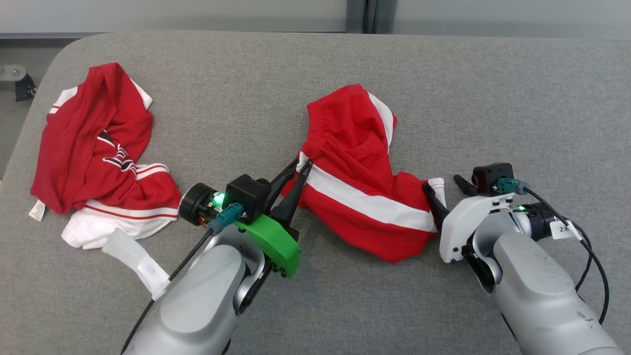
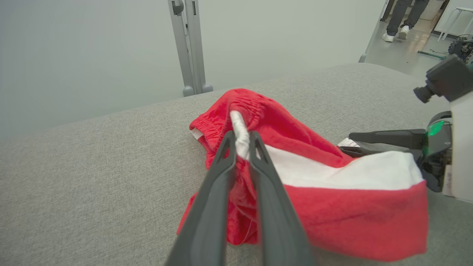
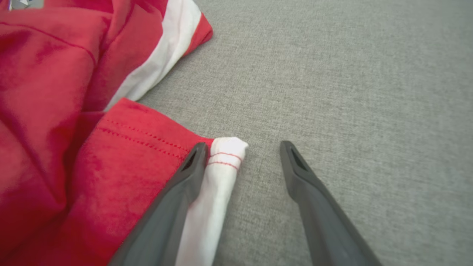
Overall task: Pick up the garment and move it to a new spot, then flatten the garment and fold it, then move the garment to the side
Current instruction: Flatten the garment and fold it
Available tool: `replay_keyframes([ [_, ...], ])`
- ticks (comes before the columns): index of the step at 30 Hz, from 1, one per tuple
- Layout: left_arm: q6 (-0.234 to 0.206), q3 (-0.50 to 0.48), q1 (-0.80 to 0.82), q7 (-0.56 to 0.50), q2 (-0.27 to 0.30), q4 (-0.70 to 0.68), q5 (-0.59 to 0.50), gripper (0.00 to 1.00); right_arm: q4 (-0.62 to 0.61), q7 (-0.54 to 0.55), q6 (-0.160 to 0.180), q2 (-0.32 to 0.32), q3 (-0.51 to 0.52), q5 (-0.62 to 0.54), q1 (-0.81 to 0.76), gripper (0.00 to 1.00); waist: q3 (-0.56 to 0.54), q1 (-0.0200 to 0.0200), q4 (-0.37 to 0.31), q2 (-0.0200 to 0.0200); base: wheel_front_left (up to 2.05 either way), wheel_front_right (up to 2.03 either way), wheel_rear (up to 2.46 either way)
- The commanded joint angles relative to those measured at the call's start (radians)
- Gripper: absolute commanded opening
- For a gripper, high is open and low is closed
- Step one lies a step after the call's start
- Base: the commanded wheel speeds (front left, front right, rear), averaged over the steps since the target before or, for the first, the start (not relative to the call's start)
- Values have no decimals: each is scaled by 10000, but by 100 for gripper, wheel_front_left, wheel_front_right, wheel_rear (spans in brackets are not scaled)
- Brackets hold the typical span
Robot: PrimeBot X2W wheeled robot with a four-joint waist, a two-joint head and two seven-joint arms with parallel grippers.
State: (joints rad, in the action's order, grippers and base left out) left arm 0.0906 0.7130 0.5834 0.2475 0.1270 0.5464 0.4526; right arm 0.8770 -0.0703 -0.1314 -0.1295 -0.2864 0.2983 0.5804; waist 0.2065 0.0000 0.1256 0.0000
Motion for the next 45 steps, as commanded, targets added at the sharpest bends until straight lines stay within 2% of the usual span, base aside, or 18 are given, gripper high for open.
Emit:
replay_keyframes([
  [1,-49,4,-136,19,46,-46,34,0,187,114,14,5,-145,118,80,100,-4,0,3,0,0,0,0],
  [14,-263,-23,-302,60,276,96,146,0,574,390,12,-57,-1456,974,-155,100,-317,0,-263,0,0,0,0],
  [16,-286,-26,-321,65,296,116,148,0,577,420,12,-92,-1633,1097,-188,25,-364,0,-305,0,0,0,0],
  [17,-285,-26,-326,66,306,130,151,0,566,426,12,-115,-1724,1138,-181,0,-384,0,-319,0,0,0,0],
  [24,-326,2,-357,81,371,186,215,0,364,31,14,-300,-2033,1743,-46,0,-519,0,-390,0,0,0,0],
  [29,-393,-46,-392,99,485,151,226,0,565,-431,14,-423,-1779,1968,173,0,-635,0,-384,0,0,0,0],
  [38,-678,-579,-161,158,876,-441,274,0,868,-1565,15,-622,-213,2143,832,0,-1143,0,-674,0,0,0,0],
  [42,-924,-966,-72,177,1011,-1047,173,0,427,-1887,18,-546,724,1667,1182,0,-1486,0,-902,0,0,0,0],
  [45,-1143,-1438,-56,187,939,-1747,197,0,-356,-1958,18,-426,1603,987,1366,0,-1757,0,-1089,0,0,0,0],
])
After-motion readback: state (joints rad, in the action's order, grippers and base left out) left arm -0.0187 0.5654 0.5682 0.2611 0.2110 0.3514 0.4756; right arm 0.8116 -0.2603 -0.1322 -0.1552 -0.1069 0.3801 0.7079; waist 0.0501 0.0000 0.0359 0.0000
